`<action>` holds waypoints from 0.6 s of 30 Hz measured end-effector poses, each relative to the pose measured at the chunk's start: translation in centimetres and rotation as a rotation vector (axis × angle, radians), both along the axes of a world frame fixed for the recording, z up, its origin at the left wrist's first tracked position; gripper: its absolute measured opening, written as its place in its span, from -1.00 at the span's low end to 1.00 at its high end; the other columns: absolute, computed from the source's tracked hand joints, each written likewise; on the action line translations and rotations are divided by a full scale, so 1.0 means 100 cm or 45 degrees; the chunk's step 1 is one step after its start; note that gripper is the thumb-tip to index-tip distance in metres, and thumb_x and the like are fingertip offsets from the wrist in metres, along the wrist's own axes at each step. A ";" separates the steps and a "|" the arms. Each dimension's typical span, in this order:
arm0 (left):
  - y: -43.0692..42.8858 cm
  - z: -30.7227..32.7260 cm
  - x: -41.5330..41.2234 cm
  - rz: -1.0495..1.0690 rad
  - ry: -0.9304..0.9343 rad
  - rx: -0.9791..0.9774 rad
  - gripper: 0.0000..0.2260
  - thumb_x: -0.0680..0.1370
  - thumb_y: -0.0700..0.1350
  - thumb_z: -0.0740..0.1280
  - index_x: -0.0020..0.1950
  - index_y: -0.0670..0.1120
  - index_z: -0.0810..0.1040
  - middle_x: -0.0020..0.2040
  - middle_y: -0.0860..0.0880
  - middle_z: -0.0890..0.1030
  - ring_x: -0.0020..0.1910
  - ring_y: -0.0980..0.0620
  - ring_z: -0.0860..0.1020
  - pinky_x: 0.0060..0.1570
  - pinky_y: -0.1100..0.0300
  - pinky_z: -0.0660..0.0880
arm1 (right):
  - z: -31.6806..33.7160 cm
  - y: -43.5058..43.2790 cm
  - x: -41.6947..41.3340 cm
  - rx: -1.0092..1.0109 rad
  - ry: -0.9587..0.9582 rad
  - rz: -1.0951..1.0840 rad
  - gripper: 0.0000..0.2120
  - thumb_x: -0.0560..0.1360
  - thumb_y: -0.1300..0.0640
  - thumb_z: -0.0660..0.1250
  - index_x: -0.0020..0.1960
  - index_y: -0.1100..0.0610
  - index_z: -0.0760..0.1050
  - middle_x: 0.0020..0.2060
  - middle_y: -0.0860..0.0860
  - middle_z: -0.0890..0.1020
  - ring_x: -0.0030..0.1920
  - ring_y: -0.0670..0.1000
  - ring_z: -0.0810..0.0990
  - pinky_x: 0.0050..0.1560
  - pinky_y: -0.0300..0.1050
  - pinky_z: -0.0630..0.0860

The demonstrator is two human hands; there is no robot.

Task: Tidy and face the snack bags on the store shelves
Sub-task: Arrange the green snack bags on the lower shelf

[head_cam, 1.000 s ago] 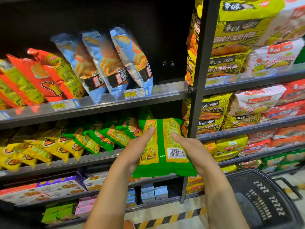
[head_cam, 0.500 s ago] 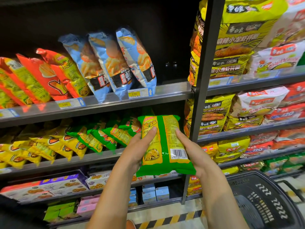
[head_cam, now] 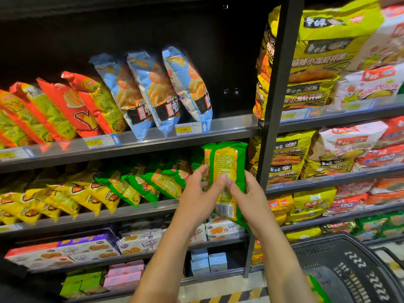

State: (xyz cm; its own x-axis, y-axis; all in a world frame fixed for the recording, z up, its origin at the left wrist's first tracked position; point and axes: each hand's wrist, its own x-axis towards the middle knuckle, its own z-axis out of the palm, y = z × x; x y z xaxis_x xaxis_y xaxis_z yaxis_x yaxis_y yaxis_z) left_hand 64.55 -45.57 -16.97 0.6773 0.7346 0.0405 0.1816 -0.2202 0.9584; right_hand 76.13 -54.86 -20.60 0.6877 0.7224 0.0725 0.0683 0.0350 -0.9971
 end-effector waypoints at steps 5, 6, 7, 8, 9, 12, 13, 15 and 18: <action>0.004 -0.002 -0.005 -0.023 -0.075 -0.146 -0.65 0.53 0.24 0.44 0.28 0.30 0.49 0.14 0.21 0.68 0.07 0.28 0.66 0.15 0.13 0.60 | 0.005 -0.007 0.006 0.040 0.075 0.146 -0.59 0.56 -0.21 0.24 0.36 -0.16 0.54 0.16 -0.13 0.72 0.18 -0.10 0.70 0.17 -0.05 0.66; 0.006 -0.004 -0.005 0.008 -0.099 -0.174 -0.65 0.51 0.22 0.48 0.25 0.28 0.50 0.13 0.19 0.69 0.06 0.27 0.67 0.13 0.13 0.62 | 0.006 -0.008 0.007 0.035 0.050 0.152 -0.56 0.56 -0.22 0.23 0.38 -0.13 0.56 0.17 -0.12 0.72 0.18 -0.08 0.70 0.19 -0.03 0.66; 0.007 -0.007 -0.005 0.041 -0.131 -0.209 -0.65 0.50 0.17 0.52 0.23 0.25 0.51 0.12 0.16 0.71 0.06 0.24 0.68 0.13 0.11 0.64 | 0.007 -0.009 0.008 0.033 0.026 0.149 -0.55 0.56 -0.23 0.22 0.38 -0.12 0.57 0.17 -0.13 0.73 0.18 -0.08 0.70 0.20 -0.03 0.65; 0.009 -0.009 -0.005 0.073 -0.162 -0.252 -0.64 0.50 0.11 0.56 0.23 0.22 0.53 0.11 0.13 0.73 0.07 0.18 0.70 0.14 0.06 0.65 | 0.008 -0.010 0.008 0.039 0.010 0.149 -0.55 0.56 -0.23 0.22 0.37 -0.12 0.58 0.16 -0.13 0.73 0.17 -0.09 0.70 0.20 -0.03 0.64; 0.011 -0.010 -0.006 0.095 -0.192 -0.303 -0.63 0.50 0.05 0.58 0.25 0.17 0.54 0.09 0.09 0.75 0.08 0.10 0.72 0.15 -0.02 0.66 | 0.009 -0.011 0.008 0.057 0.005 0.148 -0.57 0.56 -0.21 0.23 0.35 -0.12 0.59 0.16 -0.13 0.73 0.17 -0.08 0.71 0.19 -0.04 0.64; 0.018 -0.013 -0.009 0.105 -0.272 -0.497 -0.61 0.54 -0.09 0.54 0.34 0.03 0.56 0.10 -0.03 0.77 0.08 -0.09 0.75 0.15 -0.16 0.67 | 0.008 -0.012 0.011 0.123 0.015 0.068 -0.66 0.59 -0.12 0.28 0.30 -0.07 0.60 0.11 -0.08 0.75 0.14 -0.02 0.72 0.16 -0.04 0.64; 0.020 -0.014 -0.010 0.094 -0.299 -0.561 -0.60 0.53 -0.10 0.53 0.36 0.00 0.56 0.11 -0.07 0.77 0.08 -0.13 0.75 0.15 -0.17 0.66 | 0.007 -0.013 0.013 0.141 0.023 0.019 -0.68 0.59 -0.09 0.31 0.30 -0.06 0.60 0.11 -0.07 0.75 0.14 -0.02 0.72 0.15 -0.05 0.64; 0.023 -0.017 -0.013 0.055 -0.341 -0.663 -0.55 0.48 -0.07 0.52 0.36 -0.02 0.57 0.13 -0.12 0.76 0.10 -0.17 0.74 0.14 -0.15 0.65 | 0.004 -0.012 0.016 0.127 0.050 -0.031 -0.61 0.52 -0.12 0.38 0.32 -0.08 0.57 0.16 -0.09 0.72 0.19 -0.09 0.68 0.11 -0.12 0.64; 0.021 -0.021 -0.013 -0.030 -0.348 -0.764 -0.53 0.45 -0.06 0.50 0.35 -0.05 0.58 0.15 -0.16 0.75 0.10 -0.18 0.74 0.09 -0.08 0.66 | 0.003 -0.012 0.015 0.057 0.210 0.147 -0.45 0.46 -0.14 0.42 0.42 -0.10 0.47 0.24 -0.08 0.68 0.20 -0.12 0.69 0.09 -0.13 0.66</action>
